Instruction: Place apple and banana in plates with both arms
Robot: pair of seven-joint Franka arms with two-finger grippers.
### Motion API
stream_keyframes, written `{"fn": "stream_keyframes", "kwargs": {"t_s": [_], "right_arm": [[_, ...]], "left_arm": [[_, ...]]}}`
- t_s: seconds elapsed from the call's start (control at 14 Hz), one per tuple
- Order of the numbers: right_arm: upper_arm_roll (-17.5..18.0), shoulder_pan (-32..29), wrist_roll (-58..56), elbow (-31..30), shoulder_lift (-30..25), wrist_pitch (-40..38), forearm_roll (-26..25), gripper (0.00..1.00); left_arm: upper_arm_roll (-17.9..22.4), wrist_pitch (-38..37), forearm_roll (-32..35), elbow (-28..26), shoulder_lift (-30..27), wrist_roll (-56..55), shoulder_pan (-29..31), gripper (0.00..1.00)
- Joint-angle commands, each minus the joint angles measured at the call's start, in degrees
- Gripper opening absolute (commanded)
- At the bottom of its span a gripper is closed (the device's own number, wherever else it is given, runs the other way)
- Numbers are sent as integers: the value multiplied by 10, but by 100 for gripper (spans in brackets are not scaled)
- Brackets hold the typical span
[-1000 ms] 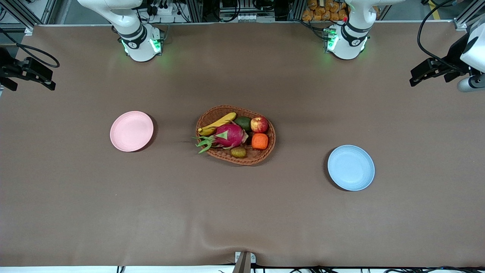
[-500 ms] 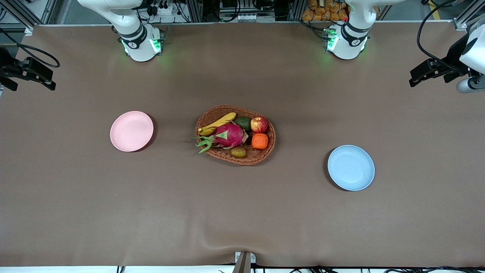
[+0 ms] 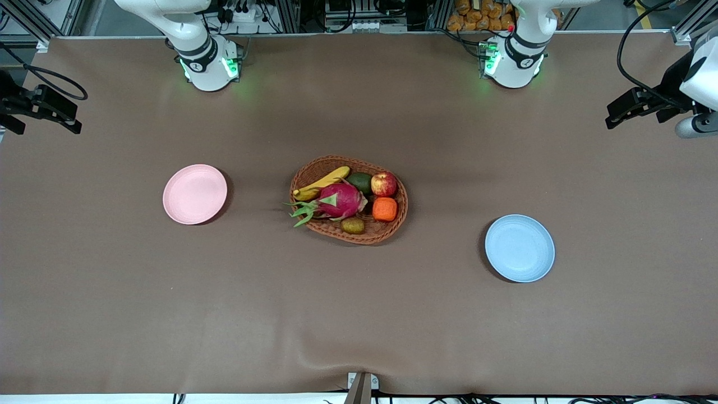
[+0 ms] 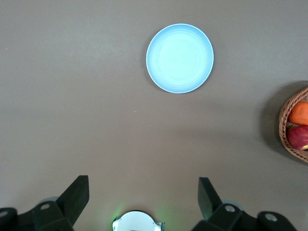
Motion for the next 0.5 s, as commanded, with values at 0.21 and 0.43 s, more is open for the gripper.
{"fn": "stream_keyframes", "kwargs": {"t_s": [0.21,0.43], "right_arm": [[2,-1,8,14,11,-6,-4,100],[0,3,8,14,11,-9,-5,100]], "left_arm": [[2,-4,-8,5,4,9,-2,100],[2,-4,-7,5,4,9,-2,100]]}}
